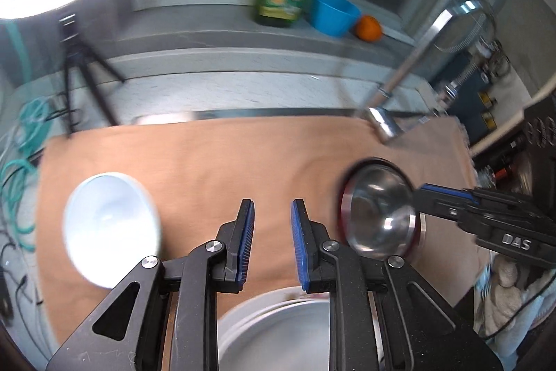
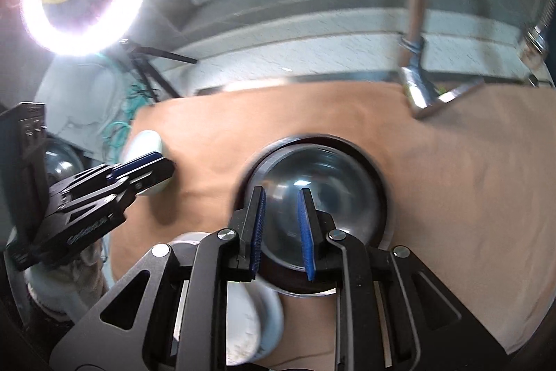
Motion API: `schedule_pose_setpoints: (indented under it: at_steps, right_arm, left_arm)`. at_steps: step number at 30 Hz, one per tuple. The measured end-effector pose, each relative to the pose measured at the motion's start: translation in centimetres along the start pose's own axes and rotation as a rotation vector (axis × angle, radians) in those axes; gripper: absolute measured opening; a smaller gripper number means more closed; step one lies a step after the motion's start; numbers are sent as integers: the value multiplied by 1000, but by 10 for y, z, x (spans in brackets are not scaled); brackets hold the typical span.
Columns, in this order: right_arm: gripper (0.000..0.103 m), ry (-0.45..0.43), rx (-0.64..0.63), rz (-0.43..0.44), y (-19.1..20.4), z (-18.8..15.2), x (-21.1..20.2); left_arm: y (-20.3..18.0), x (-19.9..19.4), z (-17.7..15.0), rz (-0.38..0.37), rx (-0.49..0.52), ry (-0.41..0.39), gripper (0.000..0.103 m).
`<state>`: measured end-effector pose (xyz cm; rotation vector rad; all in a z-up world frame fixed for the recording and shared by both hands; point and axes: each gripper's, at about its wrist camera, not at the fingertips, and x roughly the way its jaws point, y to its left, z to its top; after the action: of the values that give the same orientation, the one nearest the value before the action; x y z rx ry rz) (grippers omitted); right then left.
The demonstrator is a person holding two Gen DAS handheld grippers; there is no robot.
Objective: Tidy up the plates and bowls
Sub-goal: 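Open the left gripper to release the red-sided bowl, then move the left gripper to the rim of the pale blue bowl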
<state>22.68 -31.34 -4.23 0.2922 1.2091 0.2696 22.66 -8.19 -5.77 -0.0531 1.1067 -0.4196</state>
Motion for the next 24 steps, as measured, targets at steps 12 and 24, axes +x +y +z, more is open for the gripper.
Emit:
schedule_pose_setpoints:
  at_steps: [12, 24]
  right_arm:
    - [19, 22, -126, 79, 90, 17, 48]
    - [19, 136, -157, 112, 145, 21, 128]
  left_arm:
    - [119, -31, -22, 111, -215, -53, 18]
    - [171, -13, -32, 83, -325, 10, 18]
